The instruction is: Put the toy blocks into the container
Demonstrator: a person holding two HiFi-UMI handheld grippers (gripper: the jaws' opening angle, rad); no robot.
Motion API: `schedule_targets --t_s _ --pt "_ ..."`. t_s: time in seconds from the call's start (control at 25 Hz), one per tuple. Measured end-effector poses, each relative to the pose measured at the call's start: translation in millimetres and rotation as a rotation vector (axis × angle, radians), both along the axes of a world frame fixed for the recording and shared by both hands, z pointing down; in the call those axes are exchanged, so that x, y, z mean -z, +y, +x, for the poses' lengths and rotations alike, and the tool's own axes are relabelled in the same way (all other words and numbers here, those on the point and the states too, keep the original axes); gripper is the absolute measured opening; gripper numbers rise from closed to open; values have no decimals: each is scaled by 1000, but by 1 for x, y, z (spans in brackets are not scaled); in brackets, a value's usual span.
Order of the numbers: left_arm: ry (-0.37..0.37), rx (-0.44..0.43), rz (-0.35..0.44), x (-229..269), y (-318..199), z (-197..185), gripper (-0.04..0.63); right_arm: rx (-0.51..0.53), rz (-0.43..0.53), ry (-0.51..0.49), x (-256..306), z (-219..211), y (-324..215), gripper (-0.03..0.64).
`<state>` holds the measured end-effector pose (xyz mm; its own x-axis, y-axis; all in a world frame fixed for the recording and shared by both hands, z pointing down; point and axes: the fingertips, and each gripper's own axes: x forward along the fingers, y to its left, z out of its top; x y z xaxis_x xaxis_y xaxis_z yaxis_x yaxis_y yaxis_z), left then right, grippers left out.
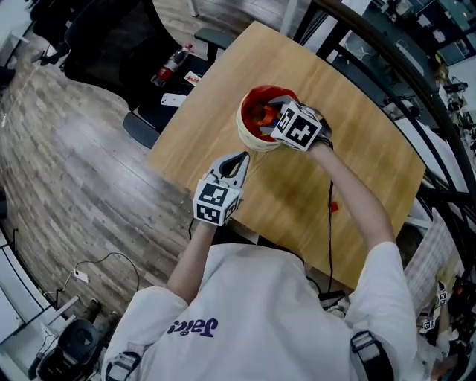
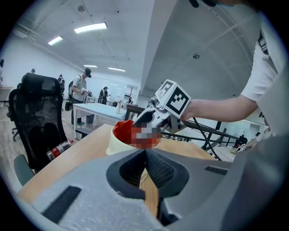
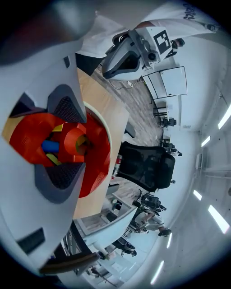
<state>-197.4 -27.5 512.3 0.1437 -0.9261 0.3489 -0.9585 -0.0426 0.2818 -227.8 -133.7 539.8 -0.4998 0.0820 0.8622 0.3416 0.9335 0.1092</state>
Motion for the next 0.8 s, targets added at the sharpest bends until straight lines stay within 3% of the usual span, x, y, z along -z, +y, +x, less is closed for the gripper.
schedule_targets --t_s 0.24,0.48,0.64,0.8 --pt "-18 18 4 -4 15 -13 8 -30 12 0 -6 -4 0 275" --pt "-30 -39 21 5 9 -6 8 -111 6 -67 12 11 0 275" --pt "-27 -98 30 9 -2 13 8 -211 -1 -151 26 40 -3 275" --pt "26 -143 42 16 -17 38 8 -346 -13 -251 40 87 -9 275"
